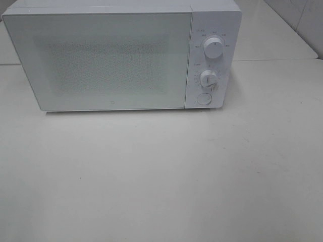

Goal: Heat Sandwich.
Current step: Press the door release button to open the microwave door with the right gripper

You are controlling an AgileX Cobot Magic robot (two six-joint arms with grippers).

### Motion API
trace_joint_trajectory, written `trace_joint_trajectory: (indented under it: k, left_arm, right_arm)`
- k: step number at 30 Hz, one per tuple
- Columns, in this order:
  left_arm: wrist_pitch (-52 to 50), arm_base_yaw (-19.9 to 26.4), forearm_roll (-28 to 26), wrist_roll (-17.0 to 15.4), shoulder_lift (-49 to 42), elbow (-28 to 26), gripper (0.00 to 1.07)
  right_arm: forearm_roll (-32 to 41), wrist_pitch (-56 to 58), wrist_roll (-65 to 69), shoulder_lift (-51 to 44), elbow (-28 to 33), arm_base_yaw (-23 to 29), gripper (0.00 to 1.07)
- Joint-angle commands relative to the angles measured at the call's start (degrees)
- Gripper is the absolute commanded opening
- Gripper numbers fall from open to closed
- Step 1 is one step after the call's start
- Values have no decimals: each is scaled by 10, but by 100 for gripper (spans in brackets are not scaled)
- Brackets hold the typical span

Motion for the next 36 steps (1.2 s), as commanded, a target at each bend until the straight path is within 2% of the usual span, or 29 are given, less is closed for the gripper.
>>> trace_joint_trajectory:
  k: [1,3,11,36]
  left_arm:
    - [-6,-3,-2,-3,-13,1,101]
    - [-6,-3,-2,-3,-13,1,101]
    - [-6,-3,-2,-3,-13,1,101]
    - [-6,-3,-2,-2,-13,1,101]
  right_arm:
    - [2,-60,5,21,6,-2,75]
    - [2,-114,5,53,16,-2,75]
    - [2,-216,5,142,35,-2,75]
    - [2,-598,5,479,36,-2,75]
